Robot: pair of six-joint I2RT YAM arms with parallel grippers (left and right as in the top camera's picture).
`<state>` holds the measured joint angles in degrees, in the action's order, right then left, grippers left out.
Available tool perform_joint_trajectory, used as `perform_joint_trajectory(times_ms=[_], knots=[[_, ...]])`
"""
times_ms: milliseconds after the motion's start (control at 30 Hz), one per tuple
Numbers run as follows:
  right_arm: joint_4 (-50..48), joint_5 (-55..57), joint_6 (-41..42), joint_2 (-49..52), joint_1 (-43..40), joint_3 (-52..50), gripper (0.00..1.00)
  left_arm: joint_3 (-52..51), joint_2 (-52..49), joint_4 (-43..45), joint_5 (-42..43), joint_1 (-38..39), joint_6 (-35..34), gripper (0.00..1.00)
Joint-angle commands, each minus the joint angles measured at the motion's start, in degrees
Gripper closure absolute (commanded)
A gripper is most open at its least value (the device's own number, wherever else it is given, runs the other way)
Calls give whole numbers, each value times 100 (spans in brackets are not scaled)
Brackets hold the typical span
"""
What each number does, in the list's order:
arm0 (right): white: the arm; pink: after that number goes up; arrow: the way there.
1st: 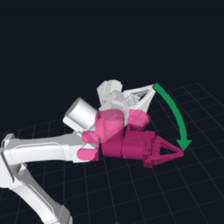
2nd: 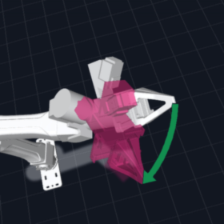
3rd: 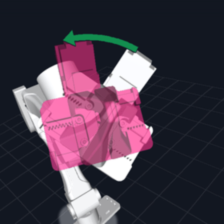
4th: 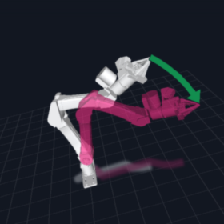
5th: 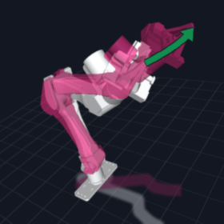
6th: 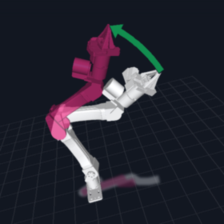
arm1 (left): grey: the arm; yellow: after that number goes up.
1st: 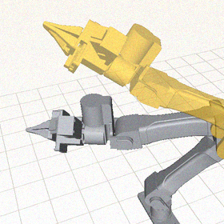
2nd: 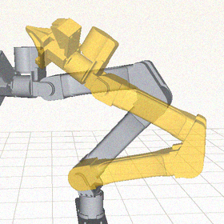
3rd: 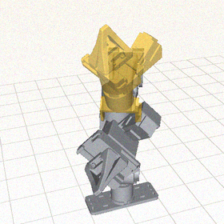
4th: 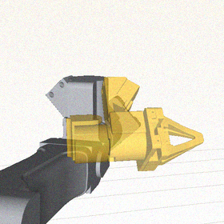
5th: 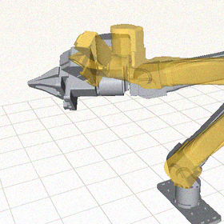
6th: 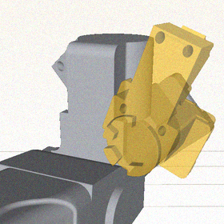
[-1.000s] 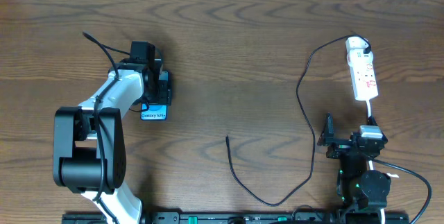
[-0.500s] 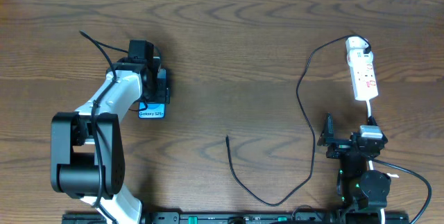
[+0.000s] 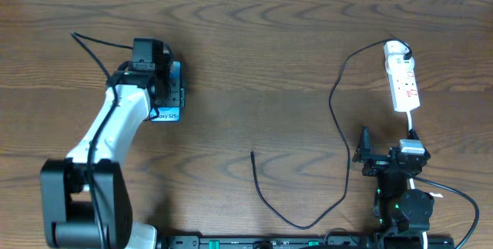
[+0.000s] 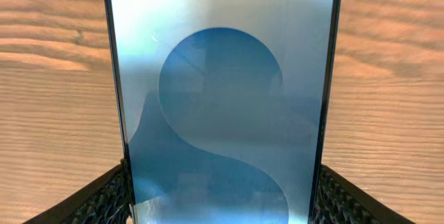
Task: Plug charger to phone and switch on socket
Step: 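Lift the phone with the left gripper and tilt it upright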
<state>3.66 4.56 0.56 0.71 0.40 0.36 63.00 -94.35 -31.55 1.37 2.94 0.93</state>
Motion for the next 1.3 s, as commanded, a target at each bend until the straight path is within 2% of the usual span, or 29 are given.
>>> perform_joint_trajectory(times_ms=[0, 100, 400, 600, 900, 1267], knots=[[24, 24, -85, -39, 44, -7, 1, -11, 236, -55, 267, -20, -166, 92], [24, 24, -85, -39, 44, -7, 1, -11, 339, -68, 1014, -20, -221, 93], [24, 24, -85, -39, 44, -7, 1, -9, 372, 107, 2577, -20, -765, 93], [24, 24, -85, -39, 44, -7, 1, -9, 372, 424, 3617, -20, -1373, 93], [24, 24, -85, -39, 44, -7, 1, -9, 372, 1147, 4852, -20, -2949, 93], [22, 24, -85, -39, 44, -7, 1, -9, 372, 2166, 6137, -20, -5278, 93]])
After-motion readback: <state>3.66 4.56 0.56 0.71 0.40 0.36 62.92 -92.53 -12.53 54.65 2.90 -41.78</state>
